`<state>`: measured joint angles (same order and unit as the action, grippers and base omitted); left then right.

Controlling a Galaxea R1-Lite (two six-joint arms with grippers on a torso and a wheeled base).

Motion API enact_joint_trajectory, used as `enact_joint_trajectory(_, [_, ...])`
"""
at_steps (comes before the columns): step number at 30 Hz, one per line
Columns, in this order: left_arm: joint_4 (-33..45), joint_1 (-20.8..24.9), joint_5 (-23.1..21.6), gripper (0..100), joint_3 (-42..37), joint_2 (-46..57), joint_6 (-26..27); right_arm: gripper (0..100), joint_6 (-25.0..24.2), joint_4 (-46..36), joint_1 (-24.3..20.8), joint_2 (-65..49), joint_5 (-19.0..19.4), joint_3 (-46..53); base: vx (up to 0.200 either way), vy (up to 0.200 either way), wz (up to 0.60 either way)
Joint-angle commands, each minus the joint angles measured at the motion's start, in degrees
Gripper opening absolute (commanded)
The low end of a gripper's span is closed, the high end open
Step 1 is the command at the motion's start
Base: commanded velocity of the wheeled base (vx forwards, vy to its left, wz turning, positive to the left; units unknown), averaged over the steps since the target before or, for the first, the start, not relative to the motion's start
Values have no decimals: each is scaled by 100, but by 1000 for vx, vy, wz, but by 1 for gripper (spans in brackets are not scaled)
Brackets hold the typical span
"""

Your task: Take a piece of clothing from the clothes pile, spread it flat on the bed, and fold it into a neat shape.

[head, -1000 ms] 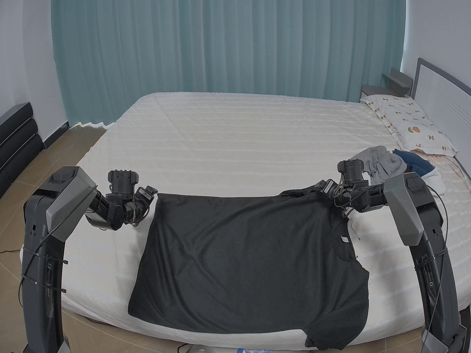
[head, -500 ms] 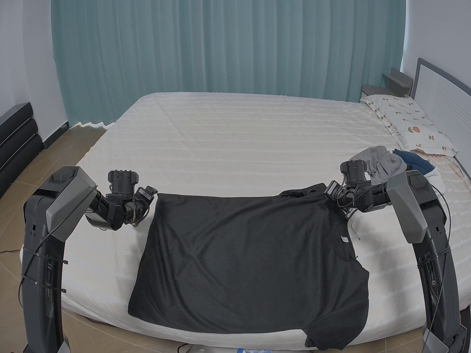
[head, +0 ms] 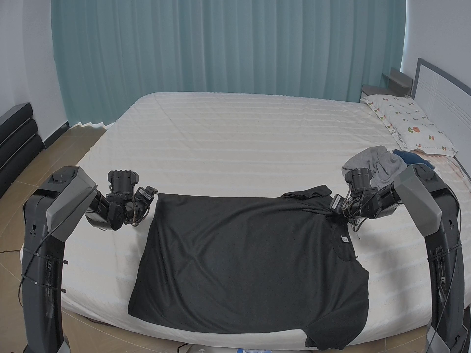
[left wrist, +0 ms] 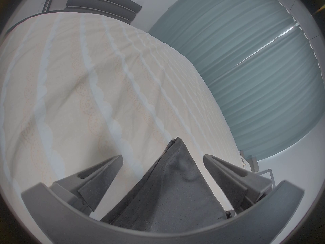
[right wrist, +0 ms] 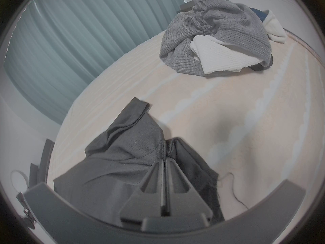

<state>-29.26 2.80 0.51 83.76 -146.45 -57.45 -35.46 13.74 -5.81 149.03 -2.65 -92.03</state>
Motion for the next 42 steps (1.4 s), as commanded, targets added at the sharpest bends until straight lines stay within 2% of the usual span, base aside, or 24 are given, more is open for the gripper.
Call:
enact_joint_trajectory(1, [-1, 1, 2, 100, 0, 2, -3, 0, 215, 32, 28, -366, 62, 484, 0, 0, 0])
enact_joint_trajectory(4, [8, 1, 2, 100, 0, 2, -3, 0, 382, 32, 28, -480, 229, 704, 0, 0, 0])
enact_joint_trajectory(9, [8, 1, 2, 100, 0, 2, -3, 0, 628, 24, 28, -586, 265, 915, 0, 0, 0])
enact_joint_trajectory(10, [8, 1, 2, 100, 0, 2, -3, 100, 637, 24, 28, -586, 265, 923, 0, 0, 0])
enact_joint_trajectory(15, [17, 1, 2, 100, 0, 2, -3, 100, 795, 41, 19, -726, 265, 1011, 0, 0, 0])
enact_joint_trajectory(23, [17, 1, 2, 100, 0, 2, -3, 100, 496, 120, 19, -1095, 361, 563, 0, 0, 0])
enact_joint_trajectory(31, [17, 1, 2, 100, 0, 2, -3, 100, -602, -38, -412, -296, 300, -676, 0, 0, 0])
enact_joint_trajectory(32, [17, 1, 2, 100, 0, 2, -3, 100, -602, -38, -412, -296, 300, -676, 0, 0, 0])
enact_joint_trajectory(39, [17, 1, 10, 100, 0, 2, 6, 100, -1815, -310, -587, 337, 308, -1415, 0, 0, 0])
enact_joint_trajectory(42, [17, 1, 10, 100, 0, 2, -3, 100, -2088, -346, -587, 495, 344, -1625, 0, 0, 0])
